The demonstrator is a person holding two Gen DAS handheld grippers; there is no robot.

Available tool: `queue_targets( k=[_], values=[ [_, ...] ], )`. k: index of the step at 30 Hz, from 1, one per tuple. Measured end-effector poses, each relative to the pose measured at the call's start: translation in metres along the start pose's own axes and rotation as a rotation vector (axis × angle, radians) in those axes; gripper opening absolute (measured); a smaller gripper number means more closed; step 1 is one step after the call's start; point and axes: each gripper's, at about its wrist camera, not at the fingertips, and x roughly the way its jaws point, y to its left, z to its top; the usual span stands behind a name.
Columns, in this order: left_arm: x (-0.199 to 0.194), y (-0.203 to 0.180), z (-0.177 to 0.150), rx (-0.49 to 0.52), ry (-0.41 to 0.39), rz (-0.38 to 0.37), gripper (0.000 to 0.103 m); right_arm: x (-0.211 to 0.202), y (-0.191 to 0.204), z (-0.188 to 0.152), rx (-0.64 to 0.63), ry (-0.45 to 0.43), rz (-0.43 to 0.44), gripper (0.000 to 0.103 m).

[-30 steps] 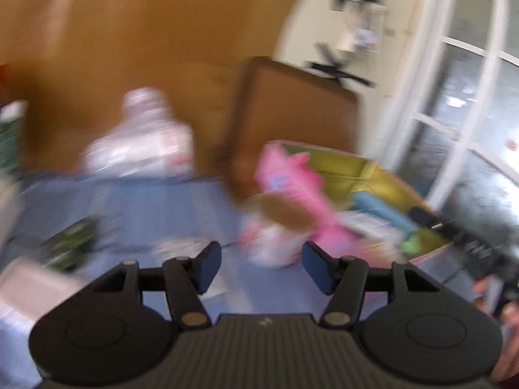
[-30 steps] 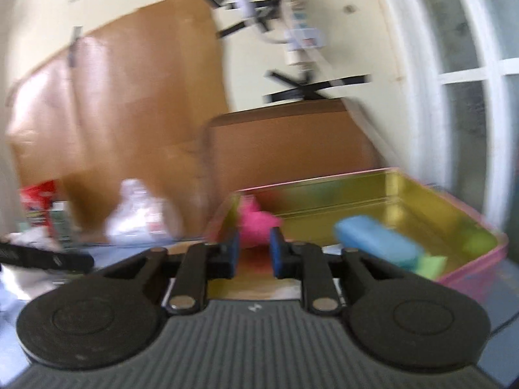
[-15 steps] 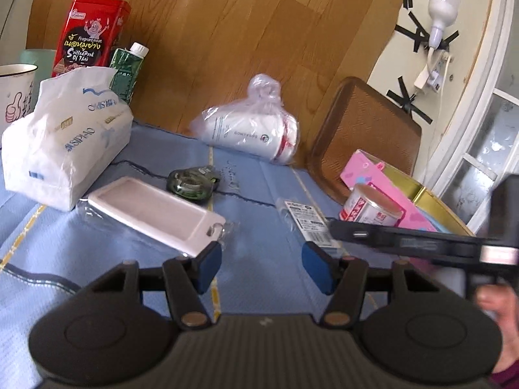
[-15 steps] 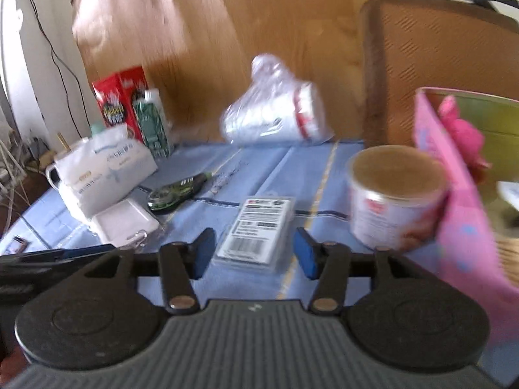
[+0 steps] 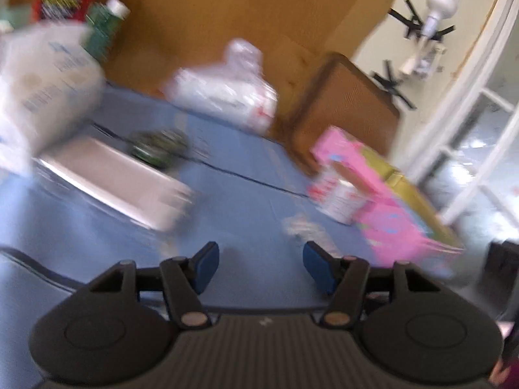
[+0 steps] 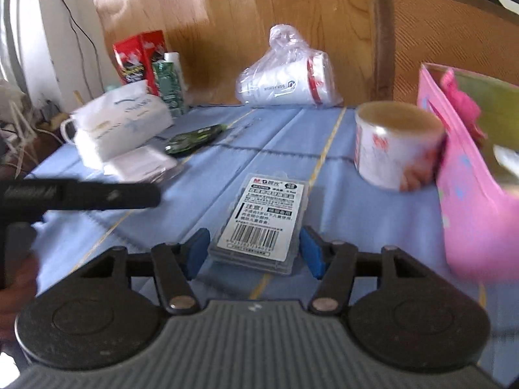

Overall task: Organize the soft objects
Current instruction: 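Grasp the barcode card pack with the left gripper and carry toward tin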

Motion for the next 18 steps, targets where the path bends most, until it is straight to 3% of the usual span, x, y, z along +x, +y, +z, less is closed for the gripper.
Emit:
queue_targets(
  k=[5,7,9,13,18],
  values=[
    [0.032,-0.038,-0.008,-0.012,0.136,-0.082,0.050,-0.020,-0.004,-0.018,0.053,-0.033,0.058,0.063],
    [0.041,-0.050,-0.008,-0.001,0.160,-0.063,0.043,-0.025,-0.002,-0.022,0.047,-0.051,0.055,0.063],
    [0.044,-0.062,-0.003,0.017,0.156,-0.052,0.034,-0.033,-0.003,-0.023,0.027,-0.090,0.013,0.063],
    [0.045,-0.097,0.019,0.089,0.114,-0.112,0.033,-0.060,-0.020,-0.014,0.052,-0.214,-0.015,0.063],
    [0.072,-0.159,0.039,0.235,0.103,-0.130,0.033,-0.084,-0.045,-0.003,0.046,-0.339,-0.126,0.063]
  ],
)
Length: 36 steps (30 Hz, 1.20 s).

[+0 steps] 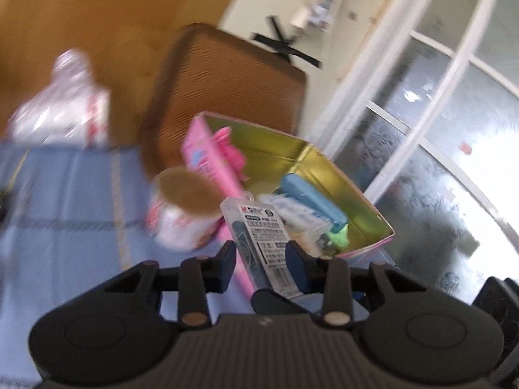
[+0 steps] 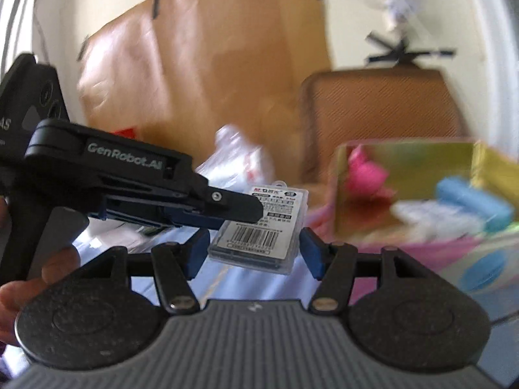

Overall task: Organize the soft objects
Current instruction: 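Grasp the barcode card pack with the left gripper and carry toward tin, then lower the barcode card pack into the pink tin and open the left gripper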

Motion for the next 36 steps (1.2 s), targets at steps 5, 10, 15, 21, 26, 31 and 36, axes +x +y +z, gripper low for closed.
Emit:
queue_targets(
  k=[5,10,15,21,26,31,36],
  values=[
    [0.045,-0.035,0.023,0.068,0.032,-0.025,0.034,-0.003,-0.038,0.014,0.036,-0.035,-0.092,0.063],
    [0.090,-0.060,0.037,0.103,0.072,-0.030,0.034,0.003,-0.075,0.022,0.045,-0.039,-0.164,0.063],
    [0.115,-0.072,0.042,0.150,0.050,0.063,0.037,0.033,-0.113,0.022,0.017,-0.012,-0.335,0.066],
    [0.105,-0.067,0.036,0.174,0.043,0.151,0.037,0.012,-0.137,0.014,0.156,-0.060,-0.373,0.064],
    [0.088,-0.064,0.028,0.189,0.047,0.203,0.037,-0.018,-0.125,0.013,0.207,-0.107,-0.356,0.064],
    [0.061,-0.065,0.017,0.253,0.020,0.255,0.038,-0.035,-0.112,0.019,0.246,-0.141,-0.334,0.064],
    [0.034,-0.062,0.003,0.269,0.004,0.291,0.038,-0.045,-0.092,0.021,0.250,-0.145,-0.286,0.064]
  ],
)
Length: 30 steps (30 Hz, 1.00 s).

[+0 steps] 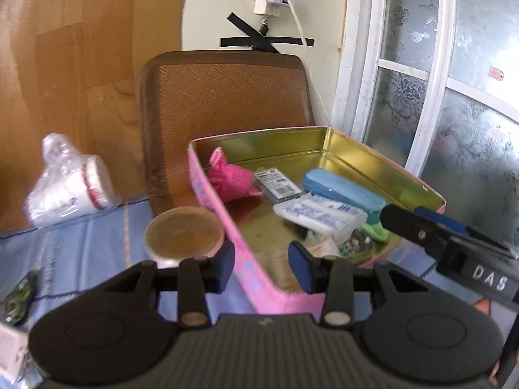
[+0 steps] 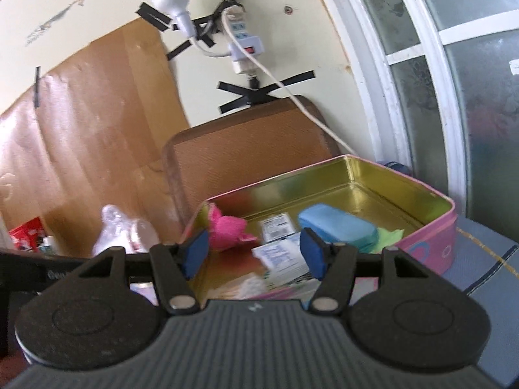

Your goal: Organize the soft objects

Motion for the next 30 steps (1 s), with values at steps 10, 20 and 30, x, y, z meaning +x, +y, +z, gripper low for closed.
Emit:
queue_targets(
  k=[10,20,30],
  values=[
    [-0.031,0.035,-0.035,-0.039,0.005,0.073,0.038,-0.012,0.041,-0.013,-0.048,0.044,0.054,0.064],
    [-0.052,0.078,-0.064,-0.083,-0.014,0.142,0.042,-0.012,0.084,-0.026,-0.117,0.092,0.078,0.064],
    [-0.058,0.102,-0.075,-0.121,-0.029,0.103,0.042,-0.020,0.109,-0.029,-0.153,0.037,-0.003,0.065]
  ],
)
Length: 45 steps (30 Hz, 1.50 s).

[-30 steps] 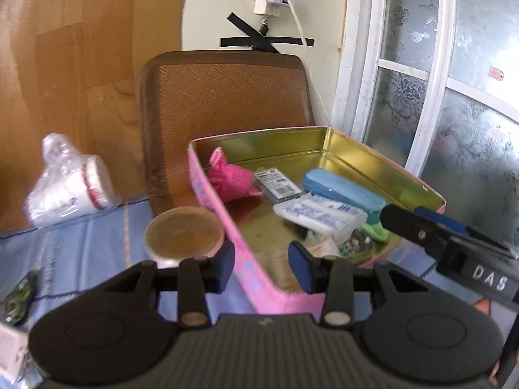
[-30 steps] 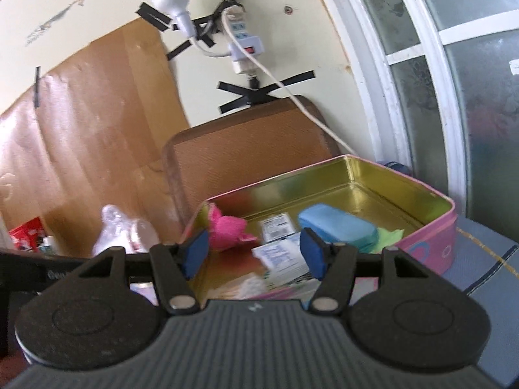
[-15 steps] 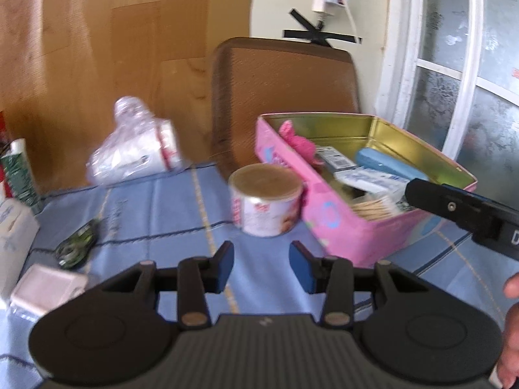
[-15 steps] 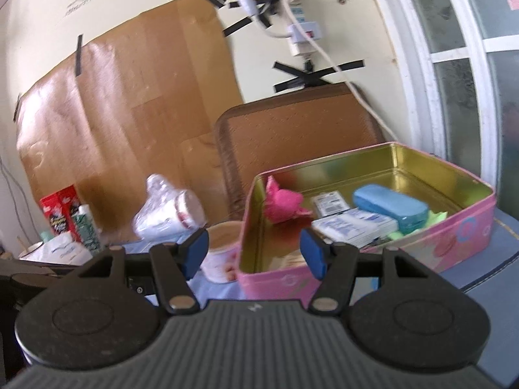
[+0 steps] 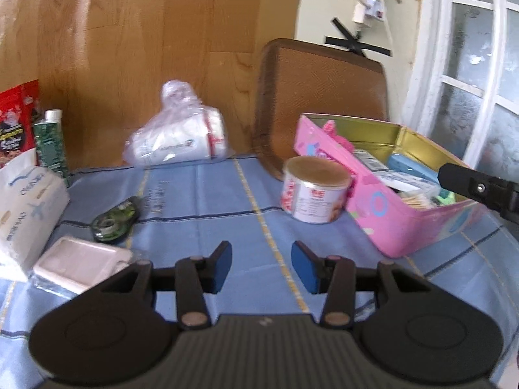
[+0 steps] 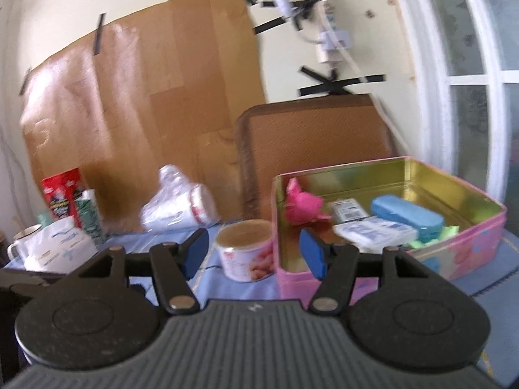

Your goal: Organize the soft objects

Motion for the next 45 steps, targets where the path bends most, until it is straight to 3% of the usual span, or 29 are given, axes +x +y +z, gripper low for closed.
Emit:
queue_targets(
  k=[6,12,19,24,45],
  values=[
    [0.002,-0.041,-0.007,0.087,-0.008,-0.111,0.042,-0.021,-0.024,-0.010,0.066,0.000,-0.120,0.065],
    [0.018,-0.067,-0.012,0.126,-0.006,-0.164,0.042,-0.038,-0.039,-0.022,0.077,0.014,-0.190,0.065],
    [0.039,-0.063,-0.024,0.130,-0.013,-0.161,0.042,-0.037,-0.044,-0.025,0.092,0.038,-0.231,0.065],
    [0.052,-0.058,-0.028,0.136,0.010,-0.112,0.042,-0.033,-0.044,-0.024,0.086,0.043,-0.235,0.065],
    [0.048,-0.060,-0.031,0.154,-0.012,-0.111,0.047,-0.020,-0.039,-0.032,0.100,0.101,-0.220,0.067]
  ],
)
